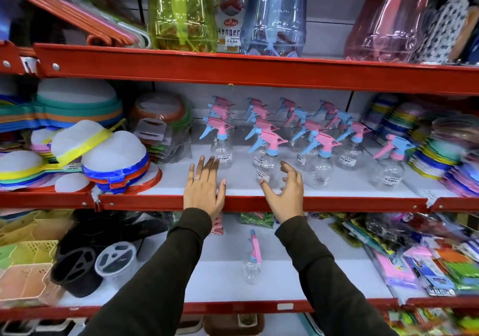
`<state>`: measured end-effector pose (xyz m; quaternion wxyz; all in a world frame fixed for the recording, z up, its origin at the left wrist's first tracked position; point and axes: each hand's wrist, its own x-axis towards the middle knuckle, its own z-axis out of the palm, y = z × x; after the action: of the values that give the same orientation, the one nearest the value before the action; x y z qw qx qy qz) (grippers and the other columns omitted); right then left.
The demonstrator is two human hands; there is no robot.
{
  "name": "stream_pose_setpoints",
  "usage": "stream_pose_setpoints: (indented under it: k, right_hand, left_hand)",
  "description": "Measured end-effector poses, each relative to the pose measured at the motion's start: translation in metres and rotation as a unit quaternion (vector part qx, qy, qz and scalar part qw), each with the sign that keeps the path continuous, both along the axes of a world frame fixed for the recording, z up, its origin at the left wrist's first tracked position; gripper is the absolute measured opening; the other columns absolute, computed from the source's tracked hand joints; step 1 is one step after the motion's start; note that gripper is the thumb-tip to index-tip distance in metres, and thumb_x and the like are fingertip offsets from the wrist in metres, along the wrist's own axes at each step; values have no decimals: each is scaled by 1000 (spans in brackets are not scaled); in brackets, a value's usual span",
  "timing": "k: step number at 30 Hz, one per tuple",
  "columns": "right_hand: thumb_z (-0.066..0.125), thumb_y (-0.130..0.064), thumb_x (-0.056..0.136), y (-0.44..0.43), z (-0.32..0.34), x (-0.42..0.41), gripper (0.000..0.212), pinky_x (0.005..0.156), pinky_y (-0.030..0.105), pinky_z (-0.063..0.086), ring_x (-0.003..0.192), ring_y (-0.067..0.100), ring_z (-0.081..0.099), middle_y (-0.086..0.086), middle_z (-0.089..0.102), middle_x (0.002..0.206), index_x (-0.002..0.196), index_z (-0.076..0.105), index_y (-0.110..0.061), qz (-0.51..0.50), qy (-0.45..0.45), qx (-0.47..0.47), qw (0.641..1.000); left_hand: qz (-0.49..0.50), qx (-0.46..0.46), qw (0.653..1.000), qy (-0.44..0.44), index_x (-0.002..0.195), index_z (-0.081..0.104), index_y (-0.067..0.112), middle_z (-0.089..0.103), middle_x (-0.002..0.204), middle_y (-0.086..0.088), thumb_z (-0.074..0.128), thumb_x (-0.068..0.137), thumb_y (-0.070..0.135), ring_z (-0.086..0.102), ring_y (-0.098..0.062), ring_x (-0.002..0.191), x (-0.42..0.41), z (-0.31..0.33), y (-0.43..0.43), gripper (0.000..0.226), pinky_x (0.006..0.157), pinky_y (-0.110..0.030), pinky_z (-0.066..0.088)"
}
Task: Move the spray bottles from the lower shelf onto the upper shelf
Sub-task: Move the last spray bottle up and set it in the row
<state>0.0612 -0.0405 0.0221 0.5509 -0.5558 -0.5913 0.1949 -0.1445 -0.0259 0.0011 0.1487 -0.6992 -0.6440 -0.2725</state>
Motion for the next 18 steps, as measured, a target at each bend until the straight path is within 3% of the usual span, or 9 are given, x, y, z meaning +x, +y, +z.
stream_pose_setpoints:
  k: [4, 11, 14, 18]
  right_hand:
    - [73, -27, 80, -27, -18, -6, 48, 80, 33, 54, 98, 13, 57, -9, 55, 116, 125, 57, -27, 23, 2, 55, 998]
    - [74, -19, 79, -57, -82, -14, 41, 72, 20, 50, 96, 3, 57, -5, 58, 112, 113, 59, -34, 67, -2, -32, 997]
    - [74, -24, 79, -63, -112, -14, 39, 81, 29, 52, 98, 9, 55, -7, 54, 114, 113, 58, -33, 61, -6, -95, 994]
    - [75, -26, 75, -65, -150, -10, 58, 105, 39, 45, 119, 21, 47, -2, 45, 126, 128, 51, -24, 24, -10, -167, 986]
  left_hand:
    - [17, 13, 1000, -16, 150, 35, 10, 37, 156, -10, 26, 97, 39, 21, -28, 150, -23, 4, -5, 61, 124, -45, 10]
    - [32, -8, 999, 0, 148, 37, 7, 41, 154, -13, 25, 97, 38, 22, -31, 150, -42, 1, -4, 61, 124, -46, 12]
    - [40, -9, 999, -1, 149, 36, 7, 39, 155, -12, 25, 97, 36, 18, -30, 151, -41, 0, -1, 61, 124, -46, 10]
    - [51, -2, 999, 4, 149, 35, 7, 37, 156, -11, 29, 97, 32, 15, -30, 152, -40, -1, 2, 58, 124, -44, 4]
